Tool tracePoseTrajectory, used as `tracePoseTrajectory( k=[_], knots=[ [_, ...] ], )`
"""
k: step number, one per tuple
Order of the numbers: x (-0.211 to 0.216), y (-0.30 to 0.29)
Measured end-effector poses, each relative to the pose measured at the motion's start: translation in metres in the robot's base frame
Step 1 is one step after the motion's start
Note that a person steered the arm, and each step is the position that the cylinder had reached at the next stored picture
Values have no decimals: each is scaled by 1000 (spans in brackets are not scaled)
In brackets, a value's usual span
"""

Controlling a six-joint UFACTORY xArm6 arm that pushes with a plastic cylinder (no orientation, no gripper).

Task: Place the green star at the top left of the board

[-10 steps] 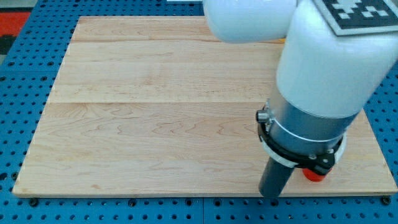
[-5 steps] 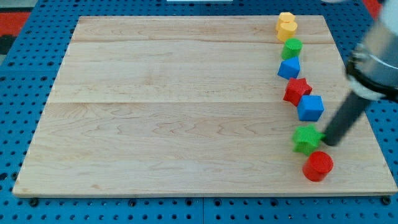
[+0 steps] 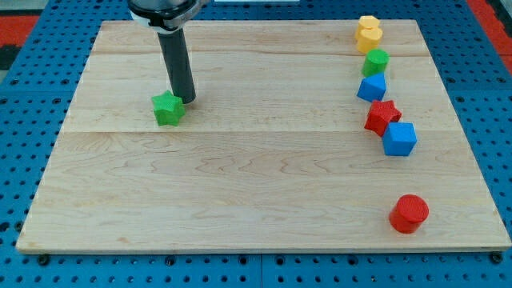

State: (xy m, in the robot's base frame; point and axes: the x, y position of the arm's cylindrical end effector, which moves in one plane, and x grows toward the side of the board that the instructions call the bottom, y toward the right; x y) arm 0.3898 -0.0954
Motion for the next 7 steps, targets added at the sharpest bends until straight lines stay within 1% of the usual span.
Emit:
tracePoseTrajectory(
  k=[1, 2, 3, 4, 5, 6, 7],
  knots=[
    [32, 25],
    [37, -41],
    [-20, -89],
    [-65, -120],
    [-28, -121],
    [-51, -156],
    [-87, -138]
  ],
)
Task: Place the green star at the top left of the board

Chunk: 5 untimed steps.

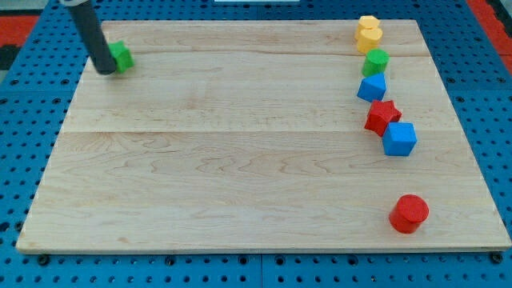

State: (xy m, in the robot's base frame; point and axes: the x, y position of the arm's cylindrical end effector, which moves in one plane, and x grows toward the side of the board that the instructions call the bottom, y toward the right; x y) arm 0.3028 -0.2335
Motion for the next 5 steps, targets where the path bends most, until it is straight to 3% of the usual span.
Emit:
tracePoseTrajectory(
  k=[2, 5],
  knots=[
    [-52, 30],
    [-57, 27]
  ],
)
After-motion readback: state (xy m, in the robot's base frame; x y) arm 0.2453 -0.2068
